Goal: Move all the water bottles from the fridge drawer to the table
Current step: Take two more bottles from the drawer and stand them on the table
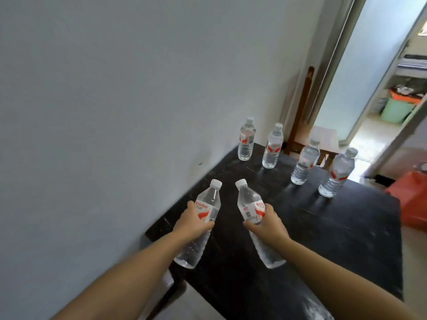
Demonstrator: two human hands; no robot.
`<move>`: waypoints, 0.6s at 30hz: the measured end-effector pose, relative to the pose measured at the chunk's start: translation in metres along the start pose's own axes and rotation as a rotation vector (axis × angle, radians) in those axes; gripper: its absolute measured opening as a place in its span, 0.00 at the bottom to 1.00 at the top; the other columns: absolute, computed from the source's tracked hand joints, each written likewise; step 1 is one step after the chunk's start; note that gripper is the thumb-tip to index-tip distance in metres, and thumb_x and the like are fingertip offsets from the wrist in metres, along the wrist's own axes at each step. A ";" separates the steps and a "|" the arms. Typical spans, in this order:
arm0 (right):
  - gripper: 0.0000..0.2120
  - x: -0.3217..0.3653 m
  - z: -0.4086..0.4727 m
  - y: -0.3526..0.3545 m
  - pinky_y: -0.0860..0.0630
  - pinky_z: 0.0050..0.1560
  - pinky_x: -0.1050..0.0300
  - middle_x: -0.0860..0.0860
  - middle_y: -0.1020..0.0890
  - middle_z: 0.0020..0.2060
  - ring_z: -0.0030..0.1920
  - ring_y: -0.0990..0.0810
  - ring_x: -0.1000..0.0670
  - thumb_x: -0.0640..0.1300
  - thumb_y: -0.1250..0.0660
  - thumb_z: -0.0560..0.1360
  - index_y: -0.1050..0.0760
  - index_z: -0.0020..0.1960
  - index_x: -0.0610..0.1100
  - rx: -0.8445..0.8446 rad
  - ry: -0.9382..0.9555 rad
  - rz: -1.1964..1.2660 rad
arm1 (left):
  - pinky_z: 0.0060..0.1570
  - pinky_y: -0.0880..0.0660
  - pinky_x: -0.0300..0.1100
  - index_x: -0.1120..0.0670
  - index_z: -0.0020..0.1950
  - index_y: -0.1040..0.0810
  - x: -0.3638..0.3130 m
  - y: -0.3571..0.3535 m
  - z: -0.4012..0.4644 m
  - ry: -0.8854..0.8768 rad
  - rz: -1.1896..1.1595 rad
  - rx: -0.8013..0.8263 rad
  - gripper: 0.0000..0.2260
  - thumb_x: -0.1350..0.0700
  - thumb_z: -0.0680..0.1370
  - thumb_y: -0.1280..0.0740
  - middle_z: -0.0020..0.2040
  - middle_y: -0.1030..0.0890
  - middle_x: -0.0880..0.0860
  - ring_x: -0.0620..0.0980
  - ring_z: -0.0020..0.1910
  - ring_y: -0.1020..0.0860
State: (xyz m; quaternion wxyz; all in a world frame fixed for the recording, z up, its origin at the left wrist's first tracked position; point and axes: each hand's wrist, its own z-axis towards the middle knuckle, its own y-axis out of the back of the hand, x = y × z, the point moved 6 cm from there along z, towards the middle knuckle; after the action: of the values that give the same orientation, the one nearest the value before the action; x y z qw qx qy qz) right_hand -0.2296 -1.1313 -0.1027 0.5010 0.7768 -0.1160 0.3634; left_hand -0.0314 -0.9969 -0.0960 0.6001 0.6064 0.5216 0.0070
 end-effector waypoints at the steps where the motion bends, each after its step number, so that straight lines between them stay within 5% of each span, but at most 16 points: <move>1: 0.32 0.004 0.008 -0.002 0.24 0.49 0.54 0.49 0.23 0.57 0.51 0.22 0.50 0.55 0.26 0.67 0.36 0.64 0.46 -0.027 -0.042 0.038 | 0.53 0.25 0.46 0.54 0.61 0.38 -0.003 0.007 0.016 -0.027 -0.006 0.010 0.29 0.46 0.69 0.27 0.58 0.24 0.53 0.53 0.54 0.23; 7: 0.31 0.028 0.053 -0.010 0.28 0.47 0.55 0.48 0.26 0.52 0.49 0.25 0.48 0.47 0.24 0.69 0.39 0.62 0.41 -0.156 -0.244 0.316 | 0.48 0.27 0.44 0.57 0.64 0.40 -0.023 0.036 0.101 -0.133 -0.057 0.068 0.31 0.51 0.70 0.26 0.51 0.23 0.54 0.52 0.49 0.24; 18: 0.32 0.011 0.135 0.007 0.29 0.52 0.55 0.49 0.23 0.51 0.51 0.23 0.47 0.40 0.23 0.67 0.37 0.65 0.43 -0.374 -0.316 0.489 | 0.52 0.25 0.43 0.55 0.61 0.31 -0.085 0.007 0.210 -0.207 -0.178 0.088 0.30 0.53 0.63 0.21 0.57 0.25 0.57 0.55 0.55 0.22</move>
State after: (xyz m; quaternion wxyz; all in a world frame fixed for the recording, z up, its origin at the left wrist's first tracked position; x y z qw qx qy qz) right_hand -0.1658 -1.2489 -0.1218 0.5087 0.6675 -0.4394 0.3202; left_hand 0.0672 -1.2006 -0.0970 0.6218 0.5810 0.5084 -0.1314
